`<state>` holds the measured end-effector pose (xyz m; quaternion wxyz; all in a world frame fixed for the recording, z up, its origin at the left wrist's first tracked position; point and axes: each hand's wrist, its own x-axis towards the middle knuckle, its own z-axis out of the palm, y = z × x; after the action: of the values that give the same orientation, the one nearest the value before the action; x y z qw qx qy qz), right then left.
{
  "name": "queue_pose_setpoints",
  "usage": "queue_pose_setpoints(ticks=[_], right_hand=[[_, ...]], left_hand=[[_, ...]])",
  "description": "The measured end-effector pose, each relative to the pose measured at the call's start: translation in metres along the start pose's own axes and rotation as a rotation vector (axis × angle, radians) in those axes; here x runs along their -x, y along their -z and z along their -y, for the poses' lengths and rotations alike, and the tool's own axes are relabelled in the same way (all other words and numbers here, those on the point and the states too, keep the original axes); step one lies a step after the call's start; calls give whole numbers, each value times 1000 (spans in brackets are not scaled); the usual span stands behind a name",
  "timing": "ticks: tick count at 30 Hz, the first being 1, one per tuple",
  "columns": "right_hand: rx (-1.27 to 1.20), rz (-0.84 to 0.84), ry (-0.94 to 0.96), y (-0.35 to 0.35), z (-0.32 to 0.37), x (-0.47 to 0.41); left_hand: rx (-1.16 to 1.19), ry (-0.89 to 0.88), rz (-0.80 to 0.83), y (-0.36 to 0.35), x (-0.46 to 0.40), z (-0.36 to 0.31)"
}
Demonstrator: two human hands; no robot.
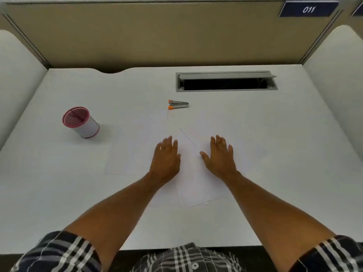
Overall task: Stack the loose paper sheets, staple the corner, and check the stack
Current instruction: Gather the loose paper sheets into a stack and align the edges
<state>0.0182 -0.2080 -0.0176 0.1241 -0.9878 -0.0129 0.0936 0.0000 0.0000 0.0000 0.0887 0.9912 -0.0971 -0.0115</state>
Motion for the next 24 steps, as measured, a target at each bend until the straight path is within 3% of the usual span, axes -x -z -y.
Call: queue_pose_setpoints(ticks=[4,10,18,21,24], right_hand=[[11,26,-52,-5,0,4],[16,28,-101,-7,13,1],[8,27,-126,-13,34,3],[-121,-67,-129,0,37,-3],[-209,-190,-288,20,14,-22]], left_hand=[[325,48,-39,0,8,-23],[766,426,36,3,-4,-51],[1074,691,128,13,-24,-69],[1146,723,120,13,-27,-69],[1105,704,75,8,-25,-66]])
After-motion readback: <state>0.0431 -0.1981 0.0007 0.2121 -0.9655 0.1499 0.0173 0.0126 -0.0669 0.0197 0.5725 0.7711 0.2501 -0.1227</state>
